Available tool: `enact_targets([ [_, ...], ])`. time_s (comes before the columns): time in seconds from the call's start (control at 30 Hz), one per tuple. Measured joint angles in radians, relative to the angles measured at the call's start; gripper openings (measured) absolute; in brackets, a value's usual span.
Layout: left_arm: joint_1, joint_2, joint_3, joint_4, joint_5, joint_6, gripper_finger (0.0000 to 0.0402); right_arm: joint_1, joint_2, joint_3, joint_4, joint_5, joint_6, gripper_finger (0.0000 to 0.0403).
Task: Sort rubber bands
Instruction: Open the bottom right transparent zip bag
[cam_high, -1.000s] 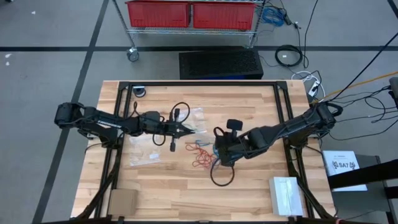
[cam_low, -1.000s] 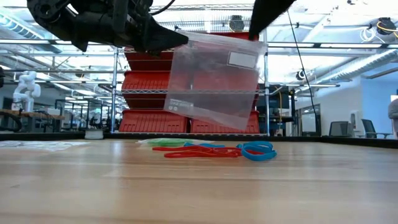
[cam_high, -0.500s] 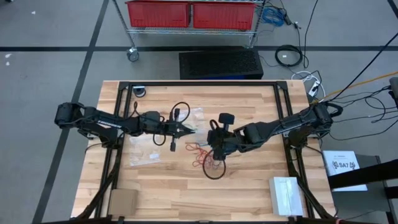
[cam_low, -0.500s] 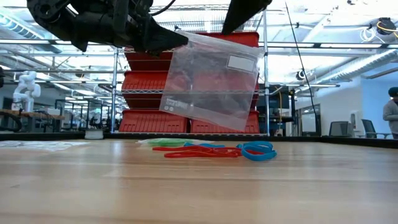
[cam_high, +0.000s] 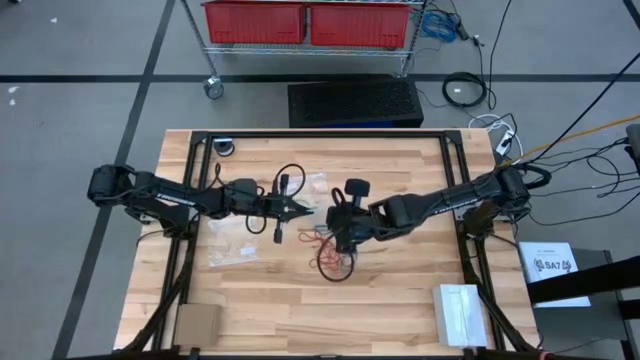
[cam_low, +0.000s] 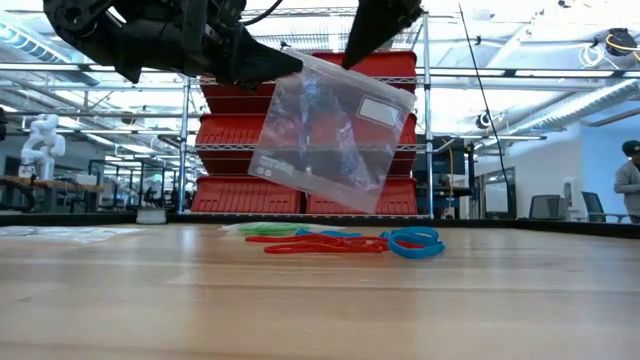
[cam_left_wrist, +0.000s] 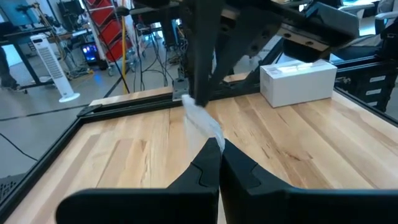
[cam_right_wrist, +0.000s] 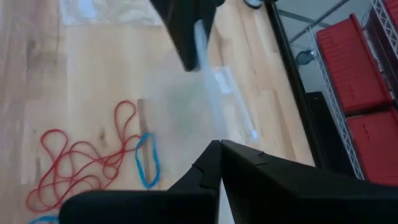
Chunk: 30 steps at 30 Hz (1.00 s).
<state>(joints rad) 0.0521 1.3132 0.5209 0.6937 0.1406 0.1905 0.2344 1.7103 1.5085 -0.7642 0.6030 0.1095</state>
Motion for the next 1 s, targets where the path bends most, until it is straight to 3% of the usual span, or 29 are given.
enact_targets([
  [0.4,0.0,0.0,0.0,0.0,0.0,0.0,0.0001,-0.009,0.0,0.0,0.004,-0.006,-0.016,0.0],
  [0.57,0.0,0.0,0.0,0.0,0.0,0.0,0.0001,0.005,0.0,0.0,0.002,0.078,-0.027,0.0],
  [1.0,0.0,0.001,0.0,0.0,0.0,0.0,0.0001,0.01,-0.001,0.0,-0.01,0.025,-0.02,0.0],
])
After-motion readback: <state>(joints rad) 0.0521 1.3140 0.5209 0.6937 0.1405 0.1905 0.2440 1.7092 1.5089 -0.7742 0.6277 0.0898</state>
